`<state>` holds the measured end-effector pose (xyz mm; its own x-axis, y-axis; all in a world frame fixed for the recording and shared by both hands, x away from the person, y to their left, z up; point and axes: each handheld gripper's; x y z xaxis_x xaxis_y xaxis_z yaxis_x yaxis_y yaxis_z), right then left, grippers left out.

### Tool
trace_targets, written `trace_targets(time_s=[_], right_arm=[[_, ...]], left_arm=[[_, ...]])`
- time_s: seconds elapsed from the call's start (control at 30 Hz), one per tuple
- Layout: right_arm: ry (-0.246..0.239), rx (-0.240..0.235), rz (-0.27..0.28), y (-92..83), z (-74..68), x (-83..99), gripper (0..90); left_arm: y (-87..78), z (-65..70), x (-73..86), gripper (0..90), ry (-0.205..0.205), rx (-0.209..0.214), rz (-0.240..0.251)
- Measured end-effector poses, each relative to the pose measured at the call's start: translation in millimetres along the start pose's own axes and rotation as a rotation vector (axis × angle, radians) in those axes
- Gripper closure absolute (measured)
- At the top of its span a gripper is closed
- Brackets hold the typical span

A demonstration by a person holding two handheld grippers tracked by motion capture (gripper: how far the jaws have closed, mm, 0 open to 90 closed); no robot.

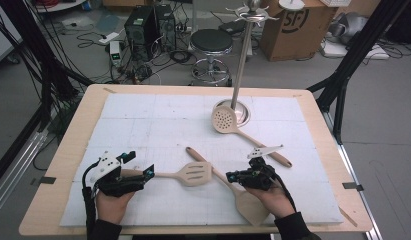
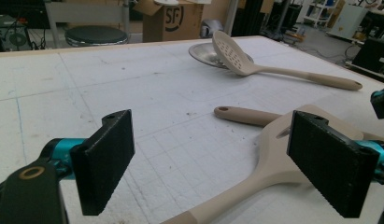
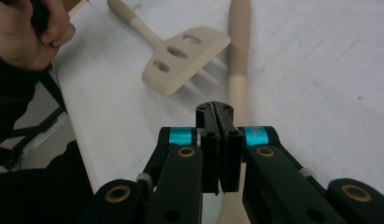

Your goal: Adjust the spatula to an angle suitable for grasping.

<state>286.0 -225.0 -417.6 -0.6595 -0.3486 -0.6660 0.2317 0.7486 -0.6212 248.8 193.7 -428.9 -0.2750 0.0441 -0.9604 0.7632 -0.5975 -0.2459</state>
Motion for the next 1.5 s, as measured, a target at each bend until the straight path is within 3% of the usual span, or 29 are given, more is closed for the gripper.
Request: trace_targets(time_s=[0.23,0.33,0.43,0.63,0.7,1.1,1.5], right_arm=[[0.006,-0.005,-0.024,5.6,-0.1,-0.8,89.6],[0.012,-0.006,-0.076,10.9,-0.7,-1.7,89.6],[0.001,0.012,-0.072,10.8,-3.1,-1.7,88.4],[-0.014,0.034,-0.044,9.1,-5.5,-3.0,48.6],[-0.004,0.056,-0.030,7.4,-4.4,-3.9,42.6],[-0.001,0.067,-0.022,4.1,-0.6,-5.6,40.6],[-0.006,0.067,-0.020,7.3,0.4,-8.6,40.2]], left_arm=[[0.5,0.1,0.7,15.6,0.007,0.001,0.004],[2.6,-1.8,1.2,15.6,0.005,0.000,-0.002],[2.6,-1.0,1.4,15.6,0.010,0.002,-0.001],[1.4,-1.5,0.1,15.6,0.000,-0.001,0.009],[2.0,-1.7,0.1,15.6,0.004,0.002,0.006],[5.5,0.9,0.2,15.6,0.019,0.009,-0.007],[2.7,-4.6,2.0,15.6,0.004,-0.007,-0.004]])
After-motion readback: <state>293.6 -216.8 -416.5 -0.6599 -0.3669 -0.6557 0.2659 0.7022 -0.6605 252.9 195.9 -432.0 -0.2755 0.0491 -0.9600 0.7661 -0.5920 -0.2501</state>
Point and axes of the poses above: each handheld gripper's, and its own axes: y roughly forward along the jaws, x roughly out of its underside, z roughly to its right, and after that the axes turned 1 degree about y, right-handed
